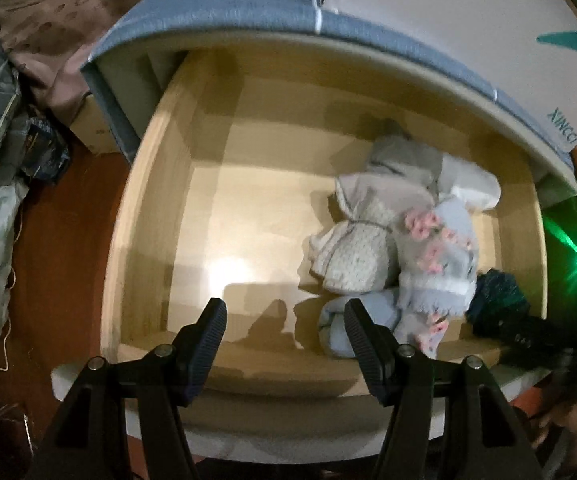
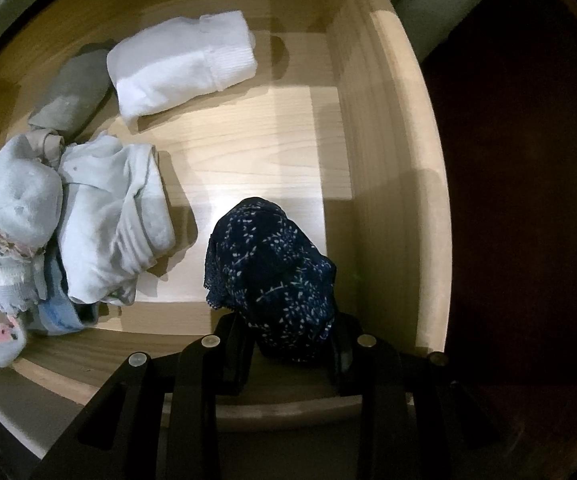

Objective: Take underwear out of drawer
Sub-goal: 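Move the open left tool back down over the grey garments in the drawer, then lift the navy patterned underwear with the right tool and carry it over the box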

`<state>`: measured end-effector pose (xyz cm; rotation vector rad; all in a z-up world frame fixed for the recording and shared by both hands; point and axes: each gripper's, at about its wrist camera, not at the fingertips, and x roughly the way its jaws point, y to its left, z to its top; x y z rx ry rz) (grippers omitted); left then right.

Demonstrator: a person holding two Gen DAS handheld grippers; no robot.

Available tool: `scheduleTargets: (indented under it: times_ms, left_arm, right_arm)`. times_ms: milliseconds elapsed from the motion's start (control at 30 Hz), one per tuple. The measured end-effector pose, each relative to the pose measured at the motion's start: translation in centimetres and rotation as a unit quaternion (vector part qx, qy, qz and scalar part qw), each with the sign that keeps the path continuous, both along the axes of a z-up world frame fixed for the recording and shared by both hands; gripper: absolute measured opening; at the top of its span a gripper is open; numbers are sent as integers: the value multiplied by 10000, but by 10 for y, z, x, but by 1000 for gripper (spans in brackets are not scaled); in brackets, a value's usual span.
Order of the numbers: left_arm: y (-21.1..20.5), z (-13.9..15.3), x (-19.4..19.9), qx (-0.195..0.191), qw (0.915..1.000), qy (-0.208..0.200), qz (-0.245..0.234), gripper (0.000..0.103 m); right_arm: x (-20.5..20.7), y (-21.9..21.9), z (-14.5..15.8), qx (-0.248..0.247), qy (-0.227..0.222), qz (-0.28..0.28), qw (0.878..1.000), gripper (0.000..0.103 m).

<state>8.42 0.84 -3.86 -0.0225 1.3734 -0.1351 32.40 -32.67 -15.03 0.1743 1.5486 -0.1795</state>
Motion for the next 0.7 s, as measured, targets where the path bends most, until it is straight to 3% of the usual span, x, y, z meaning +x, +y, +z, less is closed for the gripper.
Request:
scheduleTargets:
  times_ms: [300, 700]
  left_arm:
    - [-5, -10, -11, 291, 9992, -212, -172, 63]
    - [-11, -10, -16, 345, 9981, -380, -348, 63]
  right_arm:
    - [1, 0, 5, 52, -66, 181, 9998, 25]
    - [11, 3, 15, 63, -141, 254, 9996, 22]
